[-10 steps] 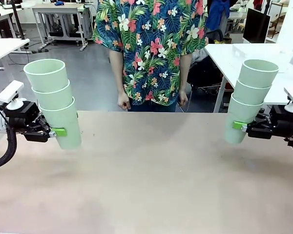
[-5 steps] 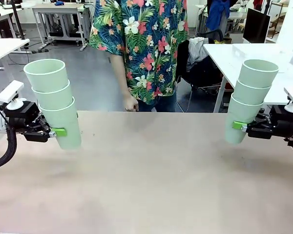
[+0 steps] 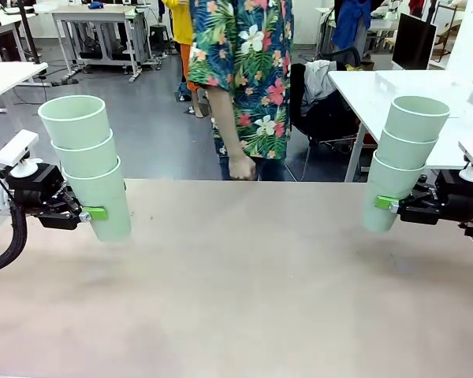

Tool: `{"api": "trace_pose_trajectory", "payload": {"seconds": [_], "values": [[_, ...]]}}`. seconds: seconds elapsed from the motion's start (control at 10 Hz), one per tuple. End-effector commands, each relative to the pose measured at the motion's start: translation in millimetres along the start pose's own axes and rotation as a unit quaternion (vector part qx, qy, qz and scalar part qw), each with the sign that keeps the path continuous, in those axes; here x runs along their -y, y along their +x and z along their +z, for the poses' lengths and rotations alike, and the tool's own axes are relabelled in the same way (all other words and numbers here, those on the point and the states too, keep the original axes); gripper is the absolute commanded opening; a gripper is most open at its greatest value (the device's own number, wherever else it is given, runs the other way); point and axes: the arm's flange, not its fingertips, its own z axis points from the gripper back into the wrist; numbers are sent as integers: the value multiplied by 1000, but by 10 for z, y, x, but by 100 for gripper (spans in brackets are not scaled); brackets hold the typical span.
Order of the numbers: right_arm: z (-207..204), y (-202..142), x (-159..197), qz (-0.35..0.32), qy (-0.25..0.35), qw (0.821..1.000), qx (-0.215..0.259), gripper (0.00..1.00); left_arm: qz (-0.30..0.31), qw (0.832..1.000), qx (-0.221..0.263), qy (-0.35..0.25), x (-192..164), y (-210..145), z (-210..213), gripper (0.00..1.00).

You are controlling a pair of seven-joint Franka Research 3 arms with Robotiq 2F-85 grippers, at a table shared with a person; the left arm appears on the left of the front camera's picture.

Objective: Stack the cups and store them in the basket.
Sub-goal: Place the stack of Reusable plastic cups into the Pantry Basket.

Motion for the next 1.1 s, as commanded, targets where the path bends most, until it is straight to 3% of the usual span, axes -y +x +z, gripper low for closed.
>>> {"api": "trace_pose_trajectory", "payload": {"seconds": [0.0,1.0], "values": [[-6,31,-3,4,0,1000,0,85,-4,1000,3,-1,7,43,4,85],[-6,31,-3,4,0,1000,0,85,-4,1000,3,-1,7,43,4,85]]}}
